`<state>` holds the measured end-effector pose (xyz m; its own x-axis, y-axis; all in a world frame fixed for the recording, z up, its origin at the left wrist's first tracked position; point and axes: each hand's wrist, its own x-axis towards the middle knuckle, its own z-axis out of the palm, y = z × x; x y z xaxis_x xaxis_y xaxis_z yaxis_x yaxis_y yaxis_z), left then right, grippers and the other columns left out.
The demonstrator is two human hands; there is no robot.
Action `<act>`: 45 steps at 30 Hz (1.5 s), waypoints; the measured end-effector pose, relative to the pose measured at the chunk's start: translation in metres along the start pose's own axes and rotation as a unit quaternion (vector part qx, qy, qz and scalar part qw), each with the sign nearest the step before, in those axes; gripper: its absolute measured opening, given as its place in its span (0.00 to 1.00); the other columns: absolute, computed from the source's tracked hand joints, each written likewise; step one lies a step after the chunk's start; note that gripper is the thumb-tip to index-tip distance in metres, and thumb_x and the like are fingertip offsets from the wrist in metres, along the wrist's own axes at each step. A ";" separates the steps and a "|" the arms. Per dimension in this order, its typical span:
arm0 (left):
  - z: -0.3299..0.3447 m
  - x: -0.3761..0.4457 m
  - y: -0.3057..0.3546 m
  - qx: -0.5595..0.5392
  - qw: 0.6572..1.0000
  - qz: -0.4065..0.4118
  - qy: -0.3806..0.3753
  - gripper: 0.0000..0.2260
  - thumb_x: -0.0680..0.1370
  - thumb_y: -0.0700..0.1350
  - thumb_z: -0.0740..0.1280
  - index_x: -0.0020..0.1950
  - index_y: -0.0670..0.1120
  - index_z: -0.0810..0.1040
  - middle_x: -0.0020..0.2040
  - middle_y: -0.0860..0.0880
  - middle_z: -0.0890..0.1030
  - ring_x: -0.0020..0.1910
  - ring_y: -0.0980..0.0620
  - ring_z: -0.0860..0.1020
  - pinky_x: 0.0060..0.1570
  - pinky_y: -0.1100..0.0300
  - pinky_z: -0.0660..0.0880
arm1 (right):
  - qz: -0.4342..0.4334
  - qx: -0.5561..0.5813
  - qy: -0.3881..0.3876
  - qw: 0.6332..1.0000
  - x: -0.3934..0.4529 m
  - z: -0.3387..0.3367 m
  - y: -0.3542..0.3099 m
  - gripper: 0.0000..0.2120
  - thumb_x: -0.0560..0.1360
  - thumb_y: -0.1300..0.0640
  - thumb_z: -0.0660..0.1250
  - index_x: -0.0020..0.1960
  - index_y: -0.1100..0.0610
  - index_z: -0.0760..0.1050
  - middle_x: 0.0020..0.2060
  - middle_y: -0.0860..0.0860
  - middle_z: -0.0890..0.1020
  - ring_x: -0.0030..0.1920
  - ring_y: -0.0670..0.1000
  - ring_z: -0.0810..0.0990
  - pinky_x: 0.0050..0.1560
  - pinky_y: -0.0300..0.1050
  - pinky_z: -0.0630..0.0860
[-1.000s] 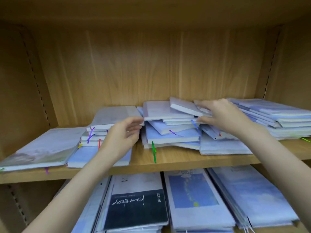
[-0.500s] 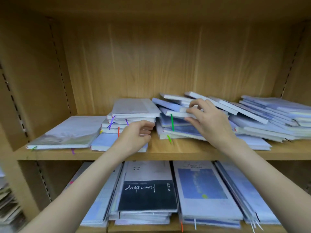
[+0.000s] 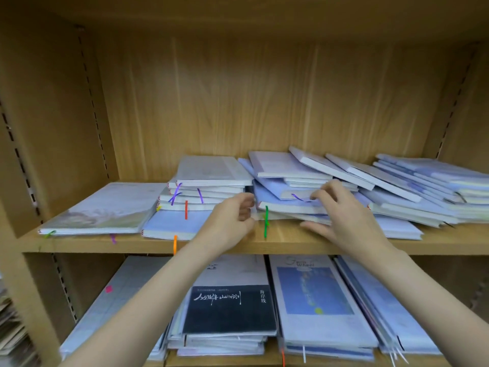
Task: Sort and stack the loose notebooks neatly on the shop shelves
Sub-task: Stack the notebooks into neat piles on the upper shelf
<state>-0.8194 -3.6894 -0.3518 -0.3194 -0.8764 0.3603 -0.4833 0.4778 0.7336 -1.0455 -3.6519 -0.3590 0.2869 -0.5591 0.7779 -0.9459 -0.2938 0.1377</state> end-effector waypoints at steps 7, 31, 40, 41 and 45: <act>0.011 0.004 0.017 0.211 0.953 0.192 0.100 0.16 0.73 0.38 0.67 0.60 0.46 0.78 0.57 0.47 0.79 0.58 0.47 0.74 0.57 0.59 0.67 | 0.058 -0.097 0.045 0.993 -0.004 0.002 -0.001 0.21 0.54 0.72 0.74 0.41 0.62 0.69 0.37 0.58 0.72 0.32 0.60 0.73 0.23 0.45 0.63; -0.041 0.068 0.040 0.214 0.934 0.224 0.178 0.08 0.75 0.46 0.69 0.52 0.44 0.82 0.44 0.45 0.84 0.47 0.44 0.80 0.49 0.51 0.73 | 0.000 -0.026 0.172 0.985 0.025 -0.023 0.004 0.06 0.71 0.62 0.65 0.44 0.60 0.81 0.35 0.52 0.82 0.37 0.56 0.80 0.30 0.48 0.77; -0.030 0.050 0.019 0.194 0.949 0.184 0.170 0.06 0.72 0.44 0.72 0.47 0.44 0.83 0.41 0.44 0.83 0.44 0.46 0.79 0.37 0.63 0.60 | 0.058 -0.130 -0.154 0.978 0.041 -0.043 -0.030 0.05 0.77 0.55 0.63 0.50 0.56 0.75 0.48 0.50 0.78 0.50 0.57 0.78 0.34 0.44 0.64; -0.031 0.049 0.021 0.189 0.952 0.174 0.169 0.07 0.72 0.44 0.72 0.47 0.44 0.83 0.42 0.44 0.83 0.45 0.46 0.79 0.38 0.64 0.61 | 0.073 -0.143 -0.157 0.974 0.046 -0.051 -0.029 0.06 0.79 0.54 0.60 0.50 0.55 0.73 0.48 0.50 0.78 0.52 0.56 0.77 0.35 0.45 0.62; -0.043 0.053 0.032 0.150 0.969 0.139 0.138 0.07 0.73 0.39 0.71 0.49 0.42 0.83 0.45 0.43 0.83 0.47 0.46 0.80 0.46 0.59 0.72 | 0.074 -0.170 -0.103 0.977 0.063 -0.087 -0.024 0.10 0.79 0.50 0.58 0.51 0.53 0.75 0.47 0.51 0.81 0.50 0.58 0.78 0.34 0.44 0.62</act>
<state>-0.8165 -3.7229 -0.2841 -0.2608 -0.6737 0.6915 -0.6382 0.6578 0.4001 -1.0182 -3.6128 -0.2601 0.1341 -0.7309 0.6692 -0.9650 0.0573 0.2559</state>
